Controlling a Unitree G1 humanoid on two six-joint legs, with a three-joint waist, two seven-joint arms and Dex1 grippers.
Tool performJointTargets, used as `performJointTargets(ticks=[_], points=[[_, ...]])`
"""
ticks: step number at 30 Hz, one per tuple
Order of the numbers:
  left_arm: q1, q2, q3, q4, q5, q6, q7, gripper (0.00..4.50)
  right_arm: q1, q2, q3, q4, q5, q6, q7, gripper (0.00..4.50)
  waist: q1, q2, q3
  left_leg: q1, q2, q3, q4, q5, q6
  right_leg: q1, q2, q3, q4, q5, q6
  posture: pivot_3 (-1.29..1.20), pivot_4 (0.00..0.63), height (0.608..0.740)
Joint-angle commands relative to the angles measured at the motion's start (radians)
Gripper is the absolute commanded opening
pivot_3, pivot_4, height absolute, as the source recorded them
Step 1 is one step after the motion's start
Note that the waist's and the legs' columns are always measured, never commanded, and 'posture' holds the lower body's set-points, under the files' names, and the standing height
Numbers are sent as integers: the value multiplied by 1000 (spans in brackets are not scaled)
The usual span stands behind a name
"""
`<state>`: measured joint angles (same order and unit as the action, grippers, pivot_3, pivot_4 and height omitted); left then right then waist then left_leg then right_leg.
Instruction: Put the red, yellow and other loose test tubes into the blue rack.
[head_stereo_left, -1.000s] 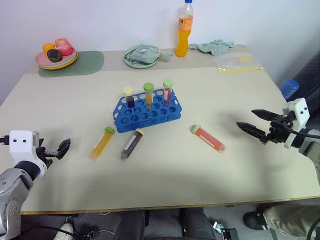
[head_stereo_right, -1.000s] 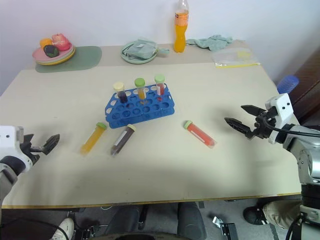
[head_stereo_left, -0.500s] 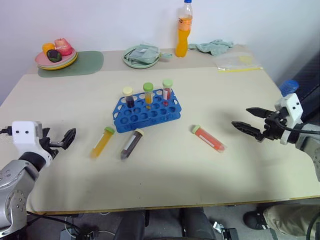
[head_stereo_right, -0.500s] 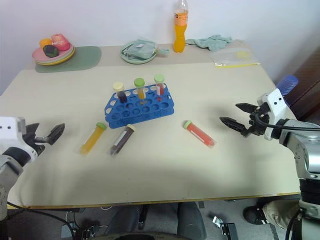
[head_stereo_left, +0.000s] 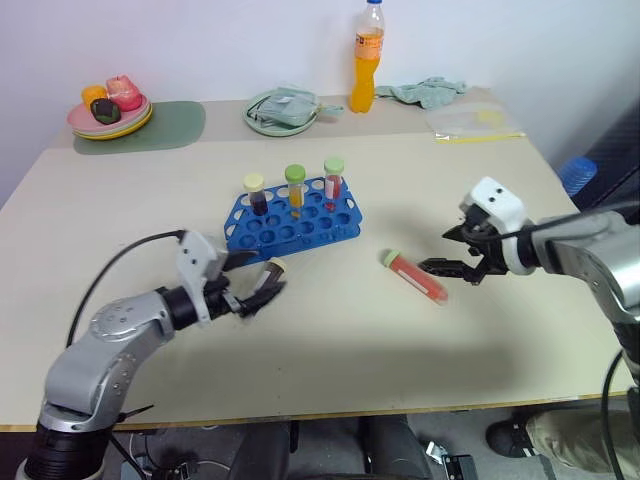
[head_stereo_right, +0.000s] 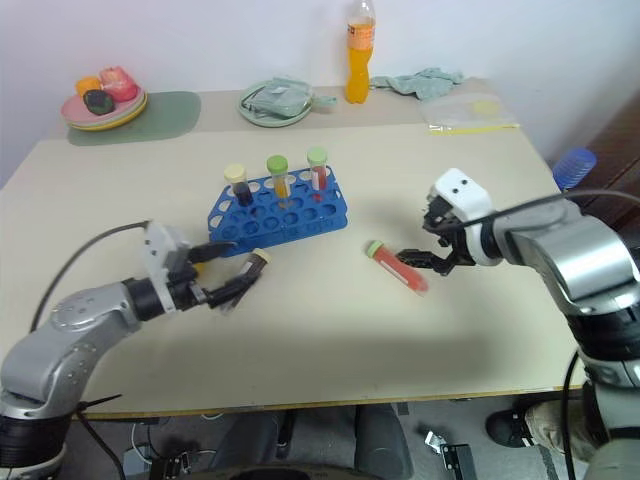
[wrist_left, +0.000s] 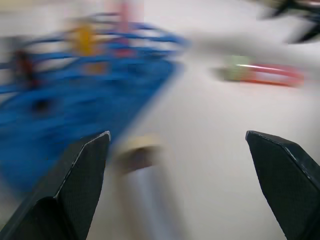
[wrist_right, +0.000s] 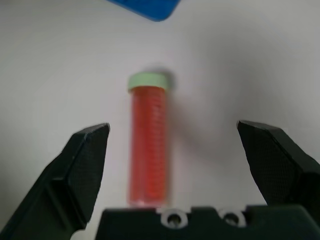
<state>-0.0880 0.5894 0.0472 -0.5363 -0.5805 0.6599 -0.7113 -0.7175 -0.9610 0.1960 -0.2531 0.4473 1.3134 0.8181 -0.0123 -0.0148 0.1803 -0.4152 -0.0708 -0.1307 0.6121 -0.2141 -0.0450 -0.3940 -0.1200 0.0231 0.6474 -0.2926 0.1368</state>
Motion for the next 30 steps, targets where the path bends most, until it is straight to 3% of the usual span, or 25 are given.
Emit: performJointTargets(ticks=[1, 8, 16, 19, 23, 26, 30], points=[[-12, -1, -95, -57, 14, -40, -45, 4482, -102, 36, 48, 54, 20, 152, -12, 4500, 0, 0, 0, -1, 0, 0, 0, 0, 0, -1, 0, 0, 0, 0, 0, 0, 150, 740], [10, 4, -184, -79, 65, -91, -63, 4482, -234, 117, 155, 186, 47, 286, -2, 4500, 0, 0, 0, -5, -1, 0, 1, 0, 0, -4, 0, -1, 1, 0, 0, 0, 150, 740], [48, -10, -211, -98, 92, -107, -34, 4482, -272, 177, 252, 316, 3, 221, -29, 4500, 1, 0, 0, -5, -1, 0, 1, 0, 0, -4, 0, -1, 1, 0, 1, 0, 150, 740], [56, -22, -222, -113, 93, -101, -17, 4500, -284, 185, 264, 340, -4, 208, -27, 3246, 0, 0, 0, -5, -1, 0, 1, 0, 0, -4, 0, -1, 1, 1, 1, 0, 150, 740], [62, -22, -220, -110, 90, -105, -16, 4500, -290, 157, 264, 285, 16, 213, 0, 1214, -1, 0, 0, -5, -1, 0, 1, 0, 0, -5, 1, -1, 2, 1, 1, 0, 150, 740], [65, -21, -214, -107, 86, -109, -17, 4500, -273, 121, 226, 209, 39, 207, 18, 1214, -1, 1, 0, -6, -1, 0, 1, 0, 0, -5, 1, -1, 1, 1, 1, 0, 150, 740], [65, -31, -193, -93, 78, -109, -6, 4500, -173, 108, 72, 78, 34, 74, -24, 1214, 1, 1, 0, -6, -1, 0, 1, 0, 0, -5, 1, -1, 1, 1, 1, 0, 150, 740]])
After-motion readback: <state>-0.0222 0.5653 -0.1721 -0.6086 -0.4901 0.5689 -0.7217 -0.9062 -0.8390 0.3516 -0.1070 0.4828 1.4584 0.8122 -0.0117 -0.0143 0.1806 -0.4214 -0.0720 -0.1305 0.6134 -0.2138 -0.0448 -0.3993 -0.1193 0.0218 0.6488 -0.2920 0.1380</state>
